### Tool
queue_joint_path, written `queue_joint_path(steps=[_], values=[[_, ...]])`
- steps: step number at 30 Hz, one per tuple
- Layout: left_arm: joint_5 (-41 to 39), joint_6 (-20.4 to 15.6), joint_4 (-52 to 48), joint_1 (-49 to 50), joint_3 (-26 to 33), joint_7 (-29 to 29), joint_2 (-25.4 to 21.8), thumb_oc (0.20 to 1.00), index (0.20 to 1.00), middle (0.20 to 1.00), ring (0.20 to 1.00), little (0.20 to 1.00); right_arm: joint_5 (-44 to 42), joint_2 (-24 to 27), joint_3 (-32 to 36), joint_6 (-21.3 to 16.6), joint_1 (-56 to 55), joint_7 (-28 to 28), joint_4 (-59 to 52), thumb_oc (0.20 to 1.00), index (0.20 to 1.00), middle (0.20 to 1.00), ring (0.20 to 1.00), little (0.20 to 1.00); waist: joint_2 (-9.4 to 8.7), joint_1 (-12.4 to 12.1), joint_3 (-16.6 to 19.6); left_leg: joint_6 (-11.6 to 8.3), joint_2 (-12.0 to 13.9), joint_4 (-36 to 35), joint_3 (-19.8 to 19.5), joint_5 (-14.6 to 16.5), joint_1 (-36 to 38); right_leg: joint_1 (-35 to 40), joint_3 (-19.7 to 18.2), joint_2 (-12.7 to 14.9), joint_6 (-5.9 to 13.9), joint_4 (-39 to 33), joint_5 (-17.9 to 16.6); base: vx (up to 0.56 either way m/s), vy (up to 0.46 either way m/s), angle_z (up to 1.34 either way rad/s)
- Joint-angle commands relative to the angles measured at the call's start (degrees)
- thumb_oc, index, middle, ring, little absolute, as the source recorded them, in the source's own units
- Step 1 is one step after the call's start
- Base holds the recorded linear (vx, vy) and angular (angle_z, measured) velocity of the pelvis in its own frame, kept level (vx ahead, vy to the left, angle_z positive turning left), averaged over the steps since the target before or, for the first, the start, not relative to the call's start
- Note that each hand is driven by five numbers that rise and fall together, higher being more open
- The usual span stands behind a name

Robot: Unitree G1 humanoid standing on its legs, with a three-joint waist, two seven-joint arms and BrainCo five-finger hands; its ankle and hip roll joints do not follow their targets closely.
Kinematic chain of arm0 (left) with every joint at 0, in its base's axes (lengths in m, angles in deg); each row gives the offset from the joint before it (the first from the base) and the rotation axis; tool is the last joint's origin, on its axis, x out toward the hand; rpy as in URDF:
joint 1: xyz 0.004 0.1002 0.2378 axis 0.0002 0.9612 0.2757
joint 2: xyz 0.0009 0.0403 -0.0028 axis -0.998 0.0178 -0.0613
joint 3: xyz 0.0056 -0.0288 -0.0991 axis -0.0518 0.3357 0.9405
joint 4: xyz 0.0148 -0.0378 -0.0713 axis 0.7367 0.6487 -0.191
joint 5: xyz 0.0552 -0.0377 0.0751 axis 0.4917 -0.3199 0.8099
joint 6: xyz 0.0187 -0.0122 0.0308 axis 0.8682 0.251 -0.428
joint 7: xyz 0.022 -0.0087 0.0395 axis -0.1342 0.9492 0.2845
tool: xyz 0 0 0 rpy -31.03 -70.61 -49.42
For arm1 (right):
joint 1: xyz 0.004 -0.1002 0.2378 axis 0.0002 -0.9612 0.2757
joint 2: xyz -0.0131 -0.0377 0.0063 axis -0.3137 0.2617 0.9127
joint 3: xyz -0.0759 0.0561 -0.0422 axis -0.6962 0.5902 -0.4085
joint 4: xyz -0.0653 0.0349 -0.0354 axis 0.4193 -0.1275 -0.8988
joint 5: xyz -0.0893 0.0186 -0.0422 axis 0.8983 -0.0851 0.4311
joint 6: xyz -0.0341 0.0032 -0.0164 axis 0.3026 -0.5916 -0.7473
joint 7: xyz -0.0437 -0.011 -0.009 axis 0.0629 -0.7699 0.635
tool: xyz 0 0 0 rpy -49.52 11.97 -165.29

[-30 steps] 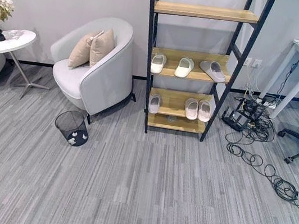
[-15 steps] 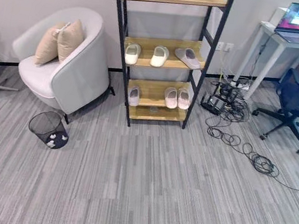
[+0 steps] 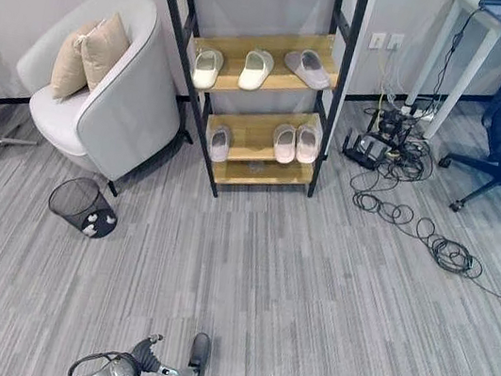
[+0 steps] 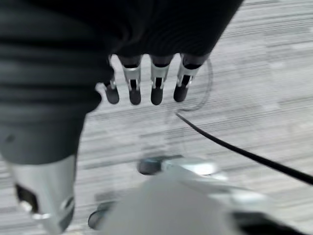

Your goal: Arrange the slippers neatly on the shoe rack.

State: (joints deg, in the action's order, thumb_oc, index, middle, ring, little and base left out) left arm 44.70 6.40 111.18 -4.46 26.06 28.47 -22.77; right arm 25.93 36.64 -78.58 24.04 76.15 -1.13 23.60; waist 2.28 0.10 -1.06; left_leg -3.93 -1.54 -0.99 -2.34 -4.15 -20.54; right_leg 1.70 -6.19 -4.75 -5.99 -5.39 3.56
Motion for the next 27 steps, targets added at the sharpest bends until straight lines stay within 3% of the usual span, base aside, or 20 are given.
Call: queue_joint_path(steps=[1,6,7,8,9,10,11,13,14,17,20,22,23,24,26,27], values=[[0.45,2.87,9.65,4.81,-0.74,2.02,-1.48,1.000,1.000,1.000,1.000,1.000,-0.42,-4.86,0.54,-1.22,-6.28,-0.33,-1.00,1.000,1.000,1.000,1.000,1.000,-1.77,-0.32,4.62,3.52,-0.75,5.12,-1.35,-1.93,3.12,3.57,-2.18,4.17,4.09,4.50,2.20,0.32,0.121,-1.16],[-1.78,3.83,8.68,3.92,2.68,3.07,-2.44,1.000,1.000,1.000,1.000,1.000,0.45,-7.71,-0.85,-0.97,-7.54,-0.31,-0.21,1.000,1.000,1.000,1.000,1.000,-4.34,-1.26,6.95,6.53,-2.61,4.74,-1.16,1.50,7.74,3.97,-1.92,5.57,8.15,11.01,3.23,0.37,0.175,-0.38],[-2.26,3.78,6.87,3.51,3.44,2.69,-2.64,1.000,1.000,1.000,1.000,1.000,0.98,-8.07,-1.61,-0.82,-7.01,-0.12,-0.20,1.000,1.000,1.000,1.000,1.000,-4.91,-1.58,7.14,7.19,-3.28,5.15,-0.98,3.10,8.68,1.96,-0.82,6.20,10.30,16.83,1.90,0.37,0.242,0.18],[-2.72,3.90,4.56,1.97,4.13,2.18,-2.84,1.000,1.000,1.000,1.000,1.000,1.06,-8.23,-1.88,-0.87,-5.86,0.36,-1.11,1.000,1.000,1.000,1.000,1.000,-4.75,-1.77,7.17,7.68,-2.90,6.62,0.19,5.02,8.49,-4.71,4.10,8.28,12.92,29.53,-3.65,0.42,0.256,-0.14],[-2.79,4.10,4.00,1.26,4.44,1.85,-2.98,1.000,1.000,1.000,1.000,1.000,1.72,-8.42,-3.15,-1.10,-5.10,0.58,-2.27,1.000,1.000,1.000,1.000,1.000,-4.58,-1.68,7.16,7.72,-2.04,6.69,1.23,6.73,10.11,-8.12,10.28,12.60,11.92,30.66,-4.91,0.45,0.188,-0.62],[-2.32,4.32,4.35,1.07,4.28,2.07,-2.96,1.000,1.000,1.000,1.000,1.000,2.50,-8.48,-4.38,-1.52,-4.57,0.19,-3.40,1.000,1.000,1.000,1.000,1.000,-4.25,-1.42,6.69,7.97,-1.23,6.41,1.57,8.13,12.14,-10.66,12.21,13.65,11.18,27.39,-3.77,0.55,0.067,-1.05],[-1.54,4.40,6.08,1.01,3.39,2.32,-2.87,1.000,1.000,1.000,1.000,1.000,2.81,-8.05,-4.53,-1.94,-4.36,-0.32,-4.80,1.000,1.000,1.000,1.000,1.000,-3.40,-0.17,5.27,7.98,-0.95,6.33,0.68,9.53,14.95,-14.33,11.25,13.54,10.78,21.90,-2.51,0.51,-0.039,-0.87],[-0.85,4.46,7.43,1.04,2.25,2.53,-2.66,1.000,1.000,1.000,1.000,1.000,2.75,-7.65,-4.16,-2.07,-4.87,-0.45,-4.88,1.000,1.000,1.000,1.000,1.000,-3.55,1.17,4.71,7.67,-1.45,5.66,-0.43,10.88,17.49,-15.98,8.80,13.76,11.27,15.55,-5.10,0.50,-0.147,-0.01],[-0.62,4.81,9.48,1.03,1.53,2.88,-2.51,1.000,1.000,1.000,1.000,1.000,3.40,-7.09,-4.07,-1.82,-5.46,-0.75,-3.37,1.000,1.000,1.000,1.000,1.000,-3.88,2.69,4.31,7.28,-1.95,4.50,-2.48,13.23,21.82,-19.37,2.57,12.85,12.37,8.84,-10.91,0.58,-0.223,0.95],[-1.33,4.52,10.94,1.52,1.61,3.31,-2.42,1.000,1.000,1.000,1.000,1.000,3.62,-5.82,-3.73,-1.51,-6.71,-1.30,-1.29,1.000,1.000,1.000,1.000,1.000,-3.64,3.51,4.47,6.56,-1.55,3.32,-4.92,14.99,25.55,-19.86,0.40,11.68,12.82,8.02,-12.49,0.41,-0.199,1.37],[-2.46,3.63,10.93,3.28,3.14,4.58,-1.83,1.000,1.000,1.000,1.000,1.000,3.04,-5.29,-2.56,-1.57,-6.41,-1.30,-1.18,1.000,1.000,1.000,1.000,1.000,-3.30,3.53,6.40,4.12,1.01,3.95,-7.83,14.70,26.85,-18.09,1.05,9.59,9.04,10.89,-10.92,0.38,-0.407,0.64],[-2.40,3.29,10.16,4.01,3.40,4.49,-1.73,1.000,1.000,1.000,1.000,1.000,2.89,-5.08,-2.33,-1.60,-6.34,-1.35,-1.84,1.000,1.000,1.000,1.000,1.000,-3.04,3.46,6.76,2.05,1.57,7.87,-8.28,13.56,25.80,-16.55,1.83,8.90,7.43,11.05,-9.53,0.21,-0.276,0.14],[-2.89,2.48,8.99,3.70,4.29,5.00,-1.12,1.000,1.000,1.000,1.000,1.000,2.56,-4.79,-2.03,-1.93,-5.56,-1.88,-2.47,1.000,1.000,1.000,1.000,1.000,-3.43,3.13,6.39,-1.14,2.18,17.65,-6.93,8.51,21.18,-14.61,3.12,9.34,6.30,10.56,-8.41,0.13,-0.303,-0.12],[-2.95,2.11,6.87,2.81,4.40,5.15,-0.56,1.000,1.000,1.000,1.000,1.000,1.67,-4.51,-1.73,-1.93,-4.74,-2.49,-3.16,1.000,1.000,1.000,1.000,1.000,-4.61,2.88,5.32,-2.23,2.21,28.77,-5.83,4.55,13.53,-13.95,4.50,10.39,5.77,10.33,-8.01,0.07,-0.300,0.24],[-2.26,1.52,5.44,2.76,3.58,5.42,-0.59,1.000,1.000,1.000,1.000,1.000,1.61,-4.06,-1.98,-2.07,-3.94,-2.60,-3.44,1.000,1.000,1.000,1.000,1.000,-5.57,2.40,4.80,-0.61,2.47,30.45,-2.98,7.12,9.32,-13.01,5.95,10.66,5.49,9.87,-7.08,0.06,-0.196,1.15],[-1.97,1.18,4.93,2.88,3.10,5.63,-0.42,1.000,1.000,1.000,1.000,1.000,1.58,-4.16,-2.13,-2.19,-4.17,-2.86,-3.09,1.000,1.000,1.000,1.000,1.000,-5.91,1.76,4.70,0.50,1.57,24.97,-0.60,10.41,7.92,-11.55,7.03,10.59,5.33,9.54,-6.22,0.17,-0.121,0.80]])
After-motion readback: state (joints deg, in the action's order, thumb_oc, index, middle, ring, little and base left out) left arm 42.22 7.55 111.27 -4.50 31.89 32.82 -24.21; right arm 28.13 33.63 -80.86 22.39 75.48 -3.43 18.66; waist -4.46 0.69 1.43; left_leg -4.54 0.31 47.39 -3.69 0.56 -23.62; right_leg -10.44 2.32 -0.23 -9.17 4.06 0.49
